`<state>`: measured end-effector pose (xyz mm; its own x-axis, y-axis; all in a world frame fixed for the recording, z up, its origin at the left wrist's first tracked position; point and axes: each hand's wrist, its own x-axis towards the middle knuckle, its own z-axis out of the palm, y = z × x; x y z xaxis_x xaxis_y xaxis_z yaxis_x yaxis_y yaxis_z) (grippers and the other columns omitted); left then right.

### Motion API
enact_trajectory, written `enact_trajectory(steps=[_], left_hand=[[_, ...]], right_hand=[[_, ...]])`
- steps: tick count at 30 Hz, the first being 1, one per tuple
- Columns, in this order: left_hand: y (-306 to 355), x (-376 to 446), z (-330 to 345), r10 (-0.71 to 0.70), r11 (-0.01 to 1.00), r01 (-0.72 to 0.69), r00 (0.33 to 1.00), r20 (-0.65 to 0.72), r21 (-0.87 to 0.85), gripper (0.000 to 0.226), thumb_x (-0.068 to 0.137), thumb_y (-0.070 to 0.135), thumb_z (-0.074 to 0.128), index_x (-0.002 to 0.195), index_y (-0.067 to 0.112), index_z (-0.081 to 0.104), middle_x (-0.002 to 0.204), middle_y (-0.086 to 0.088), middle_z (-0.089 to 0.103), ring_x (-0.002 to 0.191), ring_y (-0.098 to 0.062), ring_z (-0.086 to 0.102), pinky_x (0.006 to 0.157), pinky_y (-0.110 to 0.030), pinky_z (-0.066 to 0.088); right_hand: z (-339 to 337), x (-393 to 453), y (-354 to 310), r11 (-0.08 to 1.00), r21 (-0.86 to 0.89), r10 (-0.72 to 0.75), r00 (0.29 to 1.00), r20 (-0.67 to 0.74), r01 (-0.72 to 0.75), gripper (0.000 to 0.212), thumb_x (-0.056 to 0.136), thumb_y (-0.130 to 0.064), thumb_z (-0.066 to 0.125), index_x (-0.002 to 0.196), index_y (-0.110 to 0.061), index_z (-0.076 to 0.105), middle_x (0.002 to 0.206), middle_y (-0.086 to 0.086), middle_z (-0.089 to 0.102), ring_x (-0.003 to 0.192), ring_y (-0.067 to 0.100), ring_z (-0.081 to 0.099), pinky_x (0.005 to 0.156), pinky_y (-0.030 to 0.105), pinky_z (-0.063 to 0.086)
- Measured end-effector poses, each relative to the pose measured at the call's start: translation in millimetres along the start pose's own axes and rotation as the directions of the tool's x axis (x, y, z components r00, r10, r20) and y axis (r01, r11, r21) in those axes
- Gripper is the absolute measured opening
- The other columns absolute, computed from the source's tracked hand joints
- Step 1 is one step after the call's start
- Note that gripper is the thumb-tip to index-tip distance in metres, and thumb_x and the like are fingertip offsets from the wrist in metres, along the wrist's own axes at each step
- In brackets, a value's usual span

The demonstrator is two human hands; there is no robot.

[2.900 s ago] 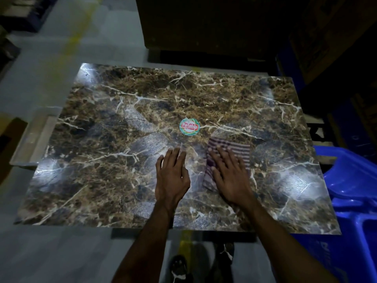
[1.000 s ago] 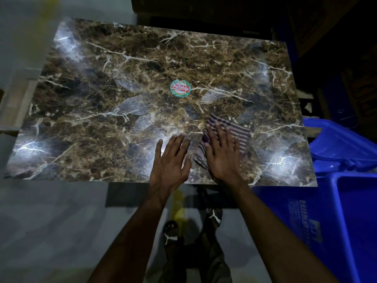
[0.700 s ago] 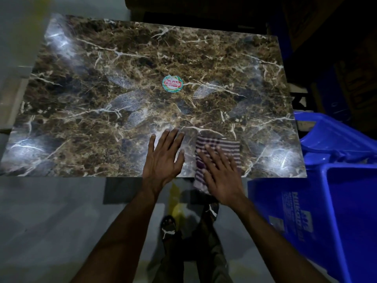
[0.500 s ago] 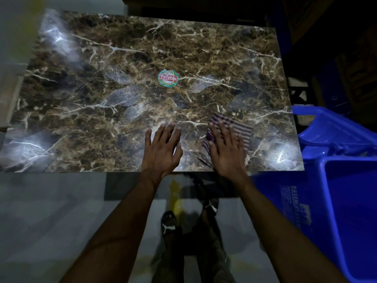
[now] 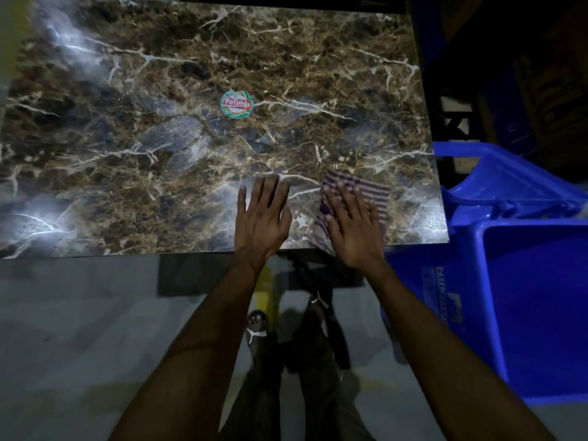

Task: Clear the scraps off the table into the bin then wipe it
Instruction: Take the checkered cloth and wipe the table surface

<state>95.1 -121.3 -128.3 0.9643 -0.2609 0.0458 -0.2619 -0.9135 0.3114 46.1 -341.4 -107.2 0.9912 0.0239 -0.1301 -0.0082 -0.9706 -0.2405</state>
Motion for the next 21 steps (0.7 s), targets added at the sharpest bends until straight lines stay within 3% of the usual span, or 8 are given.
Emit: enact_trajectory(steps=[5, 8, 10, 12, 15, 18, 21], left_hand=[[-2, 3, 3, 0.026, 0.999, -0.025, 1.0, -0.005, 0.045, 0.052, 0.11, 0.04, 0.033, 0.161, 0.031, 0.033, 0.169, 0.002, 0.028, 0.157, -0.023, 0.02, 0.125, -0.056, 0.014], [0, 9, 0, 0.021, 0.997, -0.021, 1.0, 0.004, 0.072, 0.05, 0.106, 0.038, 0.039, 0.154, 0.028, 0.043, 0.162, -0.002, 0.037, 0.151, -0.027, 0.029, 0.121, -0.061, 0.018], [17, 15, -4, -0.037, 0.998, 0.038, 0.999, -0.024, 0.057, 0.043, 0.098, 0.035, 0.047, 0.139, 0.023, 0.052, 0.15, -0.005, 0.046, 0.14, -0.03, 0.038, 0.115, -0.065, 0.023], [39, 23, -4, -0.152, 0.988, 0.153, 0.987, -0.051, 0.011, 0.034, 0.093, 0.033, 0.05, 0.124, 0.021, 0.054, 0.137, -0.007, 0.05, 0.132, -0.033, 0.043, 0.114, -0.068, 0.022], [62, 31, 4, -0.285, 0.959, 0.284, 0.958, -0.041, -0.009, 0.036, 0.096, 0.034, 0.045, 0.127, 0.018, 0.053, 0.138, -0.01, 0.049, 0.14, -0.038, 0.038, 0.117, -0.073, 0.012], [64, 31, 10, -0.291, 0.956, 0.293, 0.956, -0.043, 0.029, 0.039, 0.097, 0.033, 0.042, 0.131, 0.015, 0.052, 0.145, -0.015, 0.048, 0.146, -0.043, 0.033, 0.117, -0.075, 0.013], [61, 30, 12, -0.22, 0.975, 0.221, 0.975, -0.043, 0.01, 0.048, 0.1, 0.031, 0.042, 0.144, 0.015, 0.047, 0.155, -0.015, 0.041, 0.149, -0.041, 0.028, 0.119, -0.066, 0.019]], right_hand=[[6, 41, -32, 0.998, 0.001, 0.059, 0.995, -0.076, -0.059, 0.057, 0.111, -0.049, 0.02, 0.166, -0.033, 0.018, 0.174, -0.001, 0.014, 0.162, 0.025, 0.006, 0.128, 0.049, 0.002], [12, 12, -39, 0.993, -0.015, -0.118, 0.992, -0.043, 0.118, 0.057, 0.111, -0.043, 0.027, 0.166, -0.029, 0.021, 0.174, 0.001, 0.015, 0.161, 0.027, 0.007, 0.128, 0.049, 0.004], [11, -16, -24, 0.981, -0.027, -0.191, 0.982, 0.01, 0.191, 0.058, 0.111, -0.043, 0.028, 0.166, -0.033, 0.016, 0.175, -0.002, 0.009, 0.162, 0.024, 0.001, 0.129, 0.048, 0.003], [6, -34, 1, 0.991, -0.016, -0.135, 0.99, 0.047, 0.136, 0.058, 0.11, -0.046, 0.023, 0.166, -0.039, 0.007, 0.175, -0.006, 0.003, 0.162, 0.02, -0.004, 0.129, 0.047, 0.003], [-7, -25, 37, 1.0, -0.018, 0.0, 1.0, 0.026, 0.0, 0.058, 0.11, -0.048, 0.019, 0.166, -0.038, 0.008, 0.175, -0.004, 0.003, 0.162, 0.02, -0.002, 0.128, 0.051, 0.01], [-15, 24, 49, 0.993, 0.014, 0.121, 0.991, -0.051, -0.12, 0.058, 0.111, -0.047, 0.024, 0.167, -0.033, 0.014, 0.175, -0.001, 0.009, 0.162, 0.023, 0.004, 0.127, 0.054, 0.013], [-17, 73, 30, 0.988, 0.04, 0.15, 0.985, -0.082, -0.147, 0.057, 0.111, -0.047, 0.024, 0.166, -0.032, 0.017, 0.175, 0.001, 0.012, 0.161, 0.026, 0.005, 0.128, 0.056, 0.009]])
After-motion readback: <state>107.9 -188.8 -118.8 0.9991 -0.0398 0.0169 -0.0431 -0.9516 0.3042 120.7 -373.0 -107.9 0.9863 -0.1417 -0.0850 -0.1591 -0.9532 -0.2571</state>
